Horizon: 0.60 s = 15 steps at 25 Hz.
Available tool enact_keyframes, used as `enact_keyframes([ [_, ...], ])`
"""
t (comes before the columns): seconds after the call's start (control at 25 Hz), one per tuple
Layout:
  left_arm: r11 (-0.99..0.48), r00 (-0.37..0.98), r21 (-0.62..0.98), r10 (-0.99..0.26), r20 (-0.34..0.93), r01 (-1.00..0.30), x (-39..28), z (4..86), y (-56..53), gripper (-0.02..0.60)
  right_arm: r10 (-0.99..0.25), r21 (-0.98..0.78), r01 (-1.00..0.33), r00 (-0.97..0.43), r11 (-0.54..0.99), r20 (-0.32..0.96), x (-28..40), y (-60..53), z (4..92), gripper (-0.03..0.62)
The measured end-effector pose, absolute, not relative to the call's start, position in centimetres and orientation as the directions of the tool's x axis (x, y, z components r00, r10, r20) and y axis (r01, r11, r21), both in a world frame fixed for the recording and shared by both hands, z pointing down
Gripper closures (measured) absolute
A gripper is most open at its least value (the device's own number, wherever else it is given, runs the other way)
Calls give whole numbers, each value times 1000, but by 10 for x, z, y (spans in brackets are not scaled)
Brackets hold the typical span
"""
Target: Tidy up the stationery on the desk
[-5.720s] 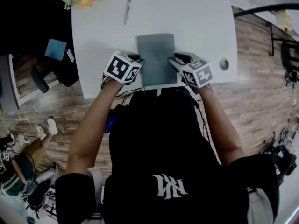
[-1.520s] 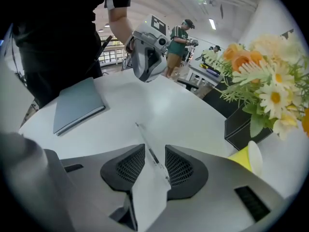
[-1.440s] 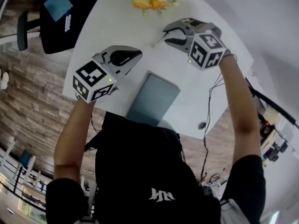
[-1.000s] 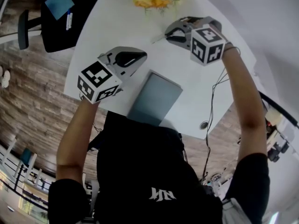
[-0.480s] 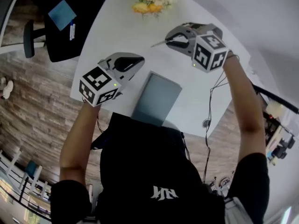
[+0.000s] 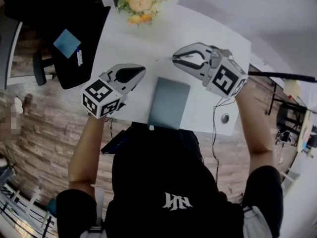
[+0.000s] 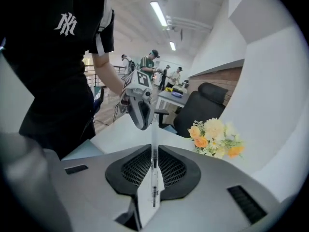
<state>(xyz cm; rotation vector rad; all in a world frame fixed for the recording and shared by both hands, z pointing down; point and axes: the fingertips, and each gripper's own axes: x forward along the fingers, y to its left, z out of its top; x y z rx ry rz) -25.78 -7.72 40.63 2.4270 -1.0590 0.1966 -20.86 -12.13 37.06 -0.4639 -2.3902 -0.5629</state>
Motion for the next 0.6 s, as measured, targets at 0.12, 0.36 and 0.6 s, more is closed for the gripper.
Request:
enact_keyframes([
  [0.12, -605, 702, 358, -642, 309, -711, -253, 402, -66, 578, 126, 228, 300, -817, 926, 563, -197, -109, 354, 528],
  [0.36, -669, 753, 345, -578, 316, -658, -243, 424, -47, 578, -72, -109, -118, -932, 987, 354, -152, -100, 352, 528],
  [0.6, -680, 774, 371, -537, 336, -633, -231, 452, -28, 578, -267, -301, -384, -893, 873, 363, -88, -87, 392, 528],
])
